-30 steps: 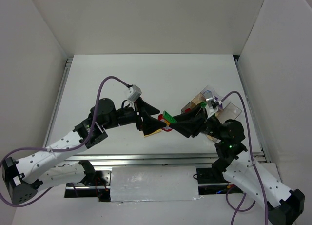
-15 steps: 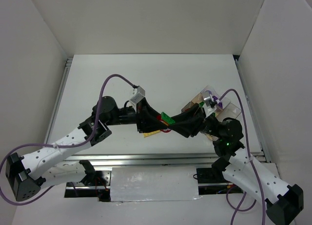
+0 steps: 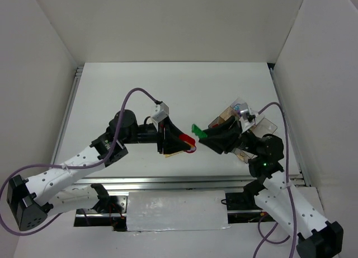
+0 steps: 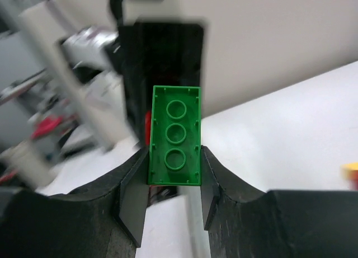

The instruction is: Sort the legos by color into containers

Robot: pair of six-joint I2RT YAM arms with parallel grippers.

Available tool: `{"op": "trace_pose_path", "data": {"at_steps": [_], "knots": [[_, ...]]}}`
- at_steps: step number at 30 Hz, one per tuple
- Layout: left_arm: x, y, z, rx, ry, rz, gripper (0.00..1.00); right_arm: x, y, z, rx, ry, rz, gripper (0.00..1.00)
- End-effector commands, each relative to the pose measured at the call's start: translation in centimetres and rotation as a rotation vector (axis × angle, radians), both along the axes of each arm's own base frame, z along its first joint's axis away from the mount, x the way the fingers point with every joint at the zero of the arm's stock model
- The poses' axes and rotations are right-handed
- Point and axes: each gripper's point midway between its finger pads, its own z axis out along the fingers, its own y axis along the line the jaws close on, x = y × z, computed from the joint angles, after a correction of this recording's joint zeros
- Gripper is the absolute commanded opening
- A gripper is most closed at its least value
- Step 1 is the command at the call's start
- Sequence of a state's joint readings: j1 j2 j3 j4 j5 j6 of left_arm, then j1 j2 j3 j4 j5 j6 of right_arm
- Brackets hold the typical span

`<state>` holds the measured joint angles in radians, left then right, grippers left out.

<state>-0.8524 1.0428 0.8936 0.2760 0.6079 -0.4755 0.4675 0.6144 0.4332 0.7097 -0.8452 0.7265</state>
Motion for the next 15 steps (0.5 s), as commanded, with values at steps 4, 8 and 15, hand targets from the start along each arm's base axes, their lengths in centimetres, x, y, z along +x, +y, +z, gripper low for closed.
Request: {"op": "trace_pose_path", "data": {"at_steps": [4, 8, 15], "knots": [[0.5, 1.7, -0.8, 0.024, -0.039, -0.032, 0.00, 2.9, -3.5, 3.4, 0.096, -0.039, -0.223, 0.00], [2.6, 0.5, -1.5, 0.051, -0.018, 0.002, 0.00, 4.8, -4.2, 2.7, 0.097, 0.034, -0.317, 0.00], [11.4, -5.3, -3.4, 0.056, 0.154, 0.217, 0.00, 10.2, -16.7, 2.8, 0.317, 0.444, -1.108, 0.00]]}}
